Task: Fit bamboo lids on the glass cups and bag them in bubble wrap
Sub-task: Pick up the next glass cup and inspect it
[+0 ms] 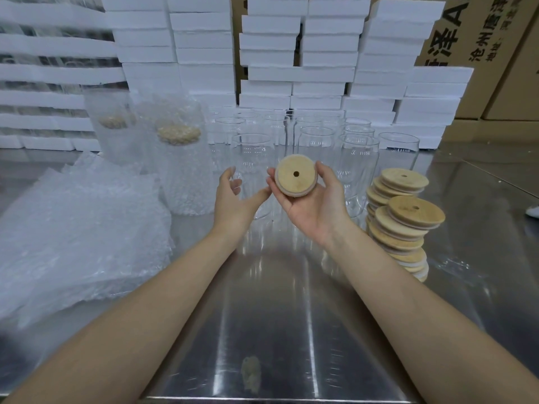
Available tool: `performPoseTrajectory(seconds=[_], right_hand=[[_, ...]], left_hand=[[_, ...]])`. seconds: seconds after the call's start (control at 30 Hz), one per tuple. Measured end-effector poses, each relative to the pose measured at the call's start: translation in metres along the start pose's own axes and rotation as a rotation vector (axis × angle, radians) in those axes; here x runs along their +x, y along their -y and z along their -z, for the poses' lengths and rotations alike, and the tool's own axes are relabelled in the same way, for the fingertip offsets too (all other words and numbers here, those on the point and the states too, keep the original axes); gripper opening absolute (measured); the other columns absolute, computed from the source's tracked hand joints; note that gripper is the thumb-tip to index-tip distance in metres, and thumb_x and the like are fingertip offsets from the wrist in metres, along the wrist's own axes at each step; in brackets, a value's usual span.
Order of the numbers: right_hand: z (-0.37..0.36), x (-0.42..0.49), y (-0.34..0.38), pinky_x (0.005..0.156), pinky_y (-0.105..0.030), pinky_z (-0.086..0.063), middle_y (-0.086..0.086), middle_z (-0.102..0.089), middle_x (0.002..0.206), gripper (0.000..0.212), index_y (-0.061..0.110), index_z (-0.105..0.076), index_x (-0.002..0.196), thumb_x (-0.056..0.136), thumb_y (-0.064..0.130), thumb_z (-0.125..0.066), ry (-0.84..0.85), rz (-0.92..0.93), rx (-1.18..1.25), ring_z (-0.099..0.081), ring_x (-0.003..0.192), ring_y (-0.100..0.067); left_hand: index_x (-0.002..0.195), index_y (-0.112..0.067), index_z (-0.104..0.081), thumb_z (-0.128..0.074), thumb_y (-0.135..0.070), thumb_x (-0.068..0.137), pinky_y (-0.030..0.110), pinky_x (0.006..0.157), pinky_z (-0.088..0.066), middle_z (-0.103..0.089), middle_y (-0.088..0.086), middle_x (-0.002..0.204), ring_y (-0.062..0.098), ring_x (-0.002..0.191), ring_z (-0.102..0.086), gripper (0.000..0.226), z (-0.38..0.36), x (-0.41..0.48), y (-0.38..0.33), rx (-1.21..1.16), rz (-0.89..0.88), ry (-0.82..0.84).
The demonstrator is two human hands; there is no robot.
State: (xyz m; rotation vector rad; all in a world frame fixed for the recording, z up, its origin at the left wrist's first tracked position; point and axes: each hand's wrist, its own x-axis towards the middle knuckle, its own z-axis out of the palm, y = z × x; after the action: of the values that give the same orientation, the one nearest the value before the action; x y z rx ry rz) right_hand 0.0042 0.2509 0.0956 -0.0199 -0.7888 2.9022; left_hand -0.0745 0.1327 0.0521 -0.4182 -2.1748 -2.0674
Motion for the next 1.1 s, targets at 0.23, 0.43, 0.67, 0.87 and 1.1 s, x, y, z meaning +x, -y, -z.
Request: performPoseTrajectory(seconds=[0.23,0.43,0.67,0.87,1.1], right_hand=[[-0.006,-0.001,0.002,0.094,-0.044,-0.05,-0.018,-0.062,0.108,0.034,0.003,-0.057,0.116,0.102,0.03,-0.041,-0.02,0.075,-0.012,-0.057,0.105,-0.033],[-0.004,-0.007,-0.013,0.106,-0.031,-0.042,0.002,-0.049,0.122,0.089,0.023,-0.022,0.15,0.081,0.008,-0.075,-0.075,0.672,-1.022,-0.048,0.121,-0.011],[0.0,-0.011,-0.021,0.106,-0.046,-0.042,-0.017,-0.033,0.133,0.097,0.011,-0.014,0.142,0.072,-0.003,-0.08,0.057,1.269,-1.382,-0.042,0.128,-0.027],[-0.005,-0.013,-0.017,0.101,-0.055,-0.044,-0.011,-0.03,0.131,0.089,0.01,-0.026,0.138,0.07,-0.001,-0.083,0.046,1.303,-1.304,-0.042,0.127,-0.038],[-0.006,-0.014,-0.01,0.102,-0.049,-0.045,-0.013,-0.046,0.131,0.034,0.001,-0.059,0.112,0.083,0.008,-0.074,-0.07,1.25,-1.184,-0.045,0.129,-0.021]], left_hand=[[0.146,-0.027,-0.029,-0.08,-0.035,0.076,0.026,0.093,-0.037,-0.046,-0.004,0.13,0.007,0.121,-0.044,0.086,0.001,0.002,0.001,-0.034,0.025,-0.02],[0.145,-0.029,-0.03,-0.08,-0.037,0.075,0.023,0.091,-0.036,-0.046,-0.007,0.129,0.005,0.12,-0.043,0.087,0.001,0.002,0.003,-0.015,0.005,0.006],[0.146,-0.029,-0.028,-0.078,-0.037,0.077,0.014,0.076,-0.037,-0.044,-0.006,0.129,0.006,0.117,-0.042,0.086,0.0,0.001,0.004,0.035,-0.043,0.023],[0.146,-0.027,-0.028,-0.077,-0.038,0.078,0.018,0.083,-0.038,-0.045,-0.005,0.129,0.008,0.12,-0.044,0.084,0.0,0.0,0.004,0.039,-0.062,0.085],[0.143,-0.029,-0.033,-0.075,-0.042,0.079,0.027,0.106,-0.039,-0.054,-0.012,0.122,0.002,0.119,-0.051,0.078,-0.003,-0.016,-0.004,0.169,-0.187,0.403]])
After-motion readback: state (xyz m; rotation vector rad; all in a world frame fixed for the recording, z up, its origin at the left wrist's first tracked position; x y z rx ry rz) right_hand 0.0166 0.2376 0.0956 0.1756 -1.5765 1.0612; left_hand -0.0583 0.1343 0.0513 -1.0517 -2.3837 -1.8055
